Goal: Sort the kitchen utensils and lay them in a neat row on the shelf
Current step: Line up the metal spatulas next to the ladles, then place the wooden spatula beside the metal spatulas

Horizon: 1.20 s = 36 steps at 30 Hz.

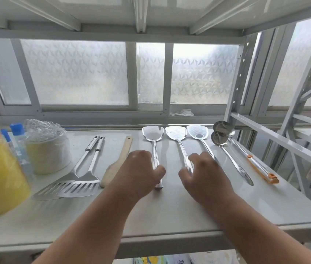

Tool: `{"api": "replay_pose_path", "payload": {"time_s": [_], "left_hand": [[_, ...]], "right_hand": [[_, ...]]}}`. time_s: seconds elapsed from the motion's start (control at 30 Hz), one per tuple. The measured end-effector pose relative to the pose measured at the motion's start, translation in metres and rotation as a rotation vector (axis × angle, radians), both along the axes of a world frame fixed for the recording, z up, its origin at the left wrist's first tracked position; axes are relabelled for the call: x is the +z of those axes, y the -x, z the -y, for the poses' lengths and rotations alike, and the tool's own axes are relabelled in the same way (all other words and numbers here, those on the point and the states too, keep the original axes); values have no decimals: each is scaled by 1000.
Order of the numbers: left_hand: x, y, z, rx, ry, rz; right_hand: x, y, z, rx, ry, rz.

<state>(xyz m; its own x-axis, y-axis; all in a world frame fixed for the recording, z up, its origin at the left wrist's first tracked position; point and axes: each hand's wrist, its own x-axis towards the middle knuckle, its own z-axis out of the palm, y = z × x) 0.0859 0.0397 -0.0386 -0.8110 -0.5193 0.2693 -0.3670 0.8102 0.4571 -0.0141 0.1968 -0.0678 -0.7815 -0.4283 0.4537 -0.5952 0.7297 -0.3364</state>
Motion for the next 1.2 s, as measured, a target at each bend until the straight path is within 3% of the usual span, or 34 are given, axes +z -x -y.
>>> {"api": "replay_pose_path", "payload": {"time_s": [0.1,0.3,0.47,0.57,0.67,0.73,0.93,1.07,1.2], "left_hand": [[16,-22,28,35,60,-33],[12,-60,59,106,126,421],[15,-61,64,130,89,390],[23,-62,63,125,175,341],[32,-66,69,165,311,213],[43,-73,78,192,292,61],[108,-101,98,142,200,-681],[148,-100,102,36,131,-886],[165,-85,111,44,54,-962]], "right_hand": [[7,-5,-3,20,37,-114],[20,-23,29,164,88,-133],[26,-38,68,284,67,-72],[32,-38,84,345,47,-47],[35,-31,94,402,24,-37],[39,-24,97,431,29,-39],[70,-5,97,513,-14,-42],[73,-25,98,591,-52,181],[71,-59,89,707,173,509]]}}
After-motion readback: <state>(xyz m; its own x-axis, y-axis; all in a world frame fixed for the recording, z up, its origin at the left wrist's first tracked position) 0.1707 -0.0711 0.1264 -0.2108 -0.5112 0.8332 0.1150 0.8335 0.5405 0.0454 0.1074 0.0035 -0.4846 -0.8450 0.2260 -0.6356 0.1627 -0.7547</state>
